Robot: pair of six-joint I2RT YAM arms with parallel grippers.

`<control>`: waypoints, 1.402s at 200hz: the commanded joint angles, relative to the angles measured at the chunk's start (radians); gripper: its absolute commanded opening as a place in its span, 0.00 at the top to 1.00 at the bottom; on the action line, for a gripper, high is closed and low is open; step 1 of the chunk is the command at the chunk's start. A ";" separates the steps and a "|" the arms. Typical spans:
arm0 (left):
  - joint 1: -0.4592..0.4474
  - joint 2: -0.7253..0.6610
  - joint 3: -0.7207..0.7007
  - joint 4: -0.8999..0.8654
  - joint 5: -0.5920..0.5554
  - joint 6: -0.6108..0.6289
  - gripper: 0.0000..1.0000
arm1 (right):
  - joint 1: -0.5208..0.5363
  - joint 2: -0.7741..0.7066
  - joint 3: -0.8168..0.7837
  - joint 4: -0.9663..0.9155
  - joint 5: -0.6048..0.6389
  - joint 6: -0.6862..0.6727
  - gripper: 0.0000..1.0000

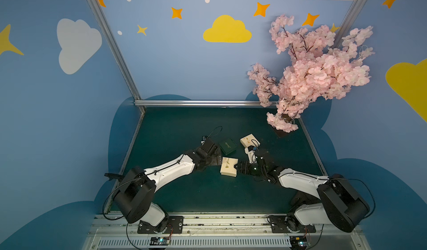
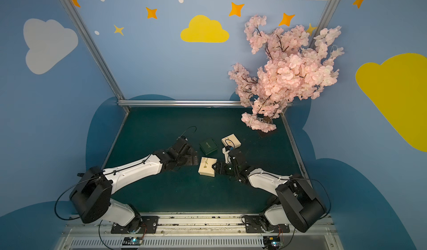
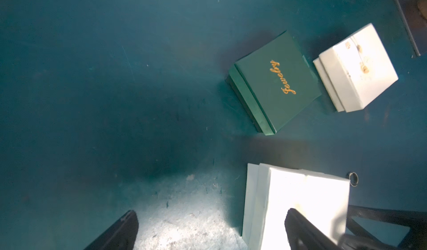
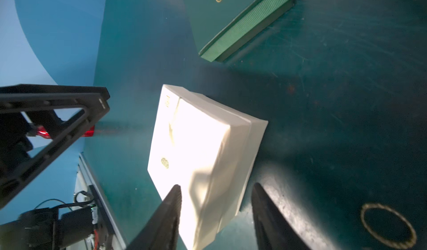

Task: Take the rings out of the lift-off lid box
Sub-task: Close the lid on the jewelry box.

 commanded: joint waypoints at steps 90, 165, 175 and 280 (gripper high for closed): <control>0.004 0.022 -0.013 0.060 0.043 -0.018 0.00 | -0.031 0.130 0.092 -0.046 -0.001 0.025 0.69; 0.005 0.000 -0.030 0.069 0.044 -0.023 0.00 | 0.070 0.205 0.191 -0.212 0.103 -0.027 0.70; 0.008 -0.009 -0.040 0.072 0.041 -0.023 0.01 | 0.078 0.221 0.207 -0.239 0.120 -0.020 0.70; 0.010 -0.020 -0.172 0.201 0.128 -0.032 0.09 | 0.137 0.264 0.267 -0.264 0.116 0.040 0.67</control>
